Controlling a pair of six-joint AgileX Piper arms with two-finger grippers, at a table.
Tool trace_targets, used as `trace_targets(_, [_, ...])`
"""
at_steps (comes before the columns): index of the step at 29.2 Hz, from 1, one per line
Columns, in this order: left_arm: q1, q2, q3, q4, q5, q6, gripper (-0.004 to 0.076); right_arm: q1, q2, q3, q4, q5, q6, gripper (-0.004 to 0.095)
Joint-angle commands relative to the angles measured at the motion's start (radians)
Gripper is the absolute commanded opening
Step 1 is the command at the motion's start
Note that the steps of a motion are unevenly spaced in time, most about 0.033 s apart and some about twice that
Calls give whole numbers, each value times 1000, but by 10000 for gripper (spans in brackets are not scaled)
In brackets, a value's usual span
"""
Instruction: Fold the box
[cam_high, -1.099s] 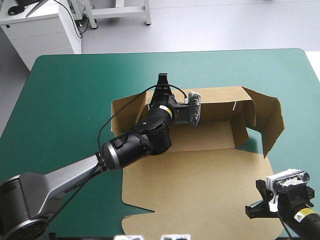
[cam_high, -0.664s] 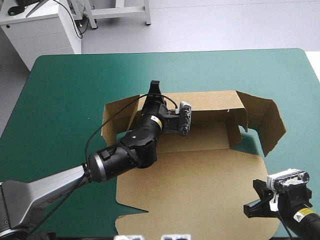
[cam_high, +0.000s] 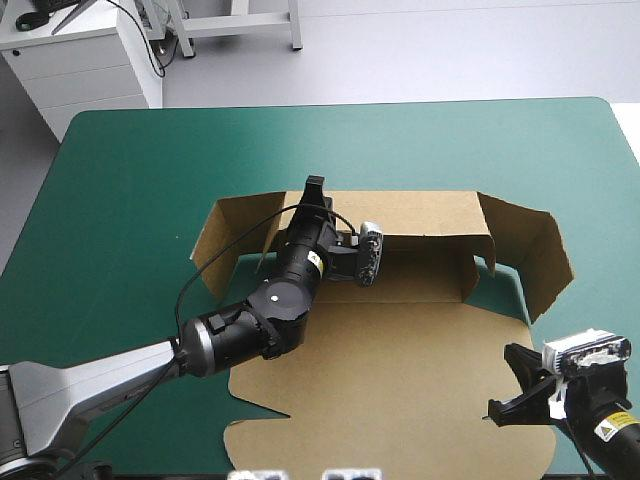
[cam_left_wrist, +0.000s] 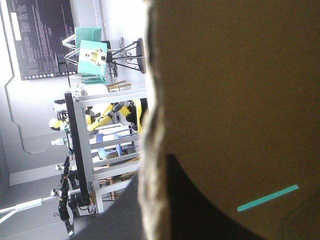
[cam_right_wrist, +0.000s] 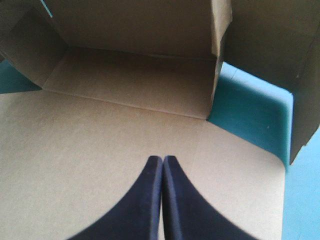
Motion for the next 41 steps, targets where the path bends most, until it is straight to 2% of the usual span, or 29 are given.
trace_targets(1, [13,-47,-15,75,34,-66,-8,4,48,-89,-6,-69,5,-17])
trace_targets(5, [21,-47,11,82,53,-79,-8,4,129,-183,-38,-69,41,-18])
trace_targets(10, [19,-47,18,71,93,-96,-8,4,314,-331,-36,-67,41,-18])
trace_targets(17, [19,-47,18,73,95,-131,-8,4,578,-539,-63,-58,41,-18])
trace_targets(23, [19,-47,18,73,95,-145,-8,4,816,-773,-70,-2,50,-18])
trace_targets(30, [19,-47,18,71,107,-164,-8,4,1086,-1017,-108,49,139,-18])
trace_targets(35, [19,-47,18,71,117,-167,-8,4,1234,-1126,-110,125,179,-18])
trace_targets(41, [19,-47,18,68,130,-167,-8,4,1321,-1141,-112,223,194,-17])
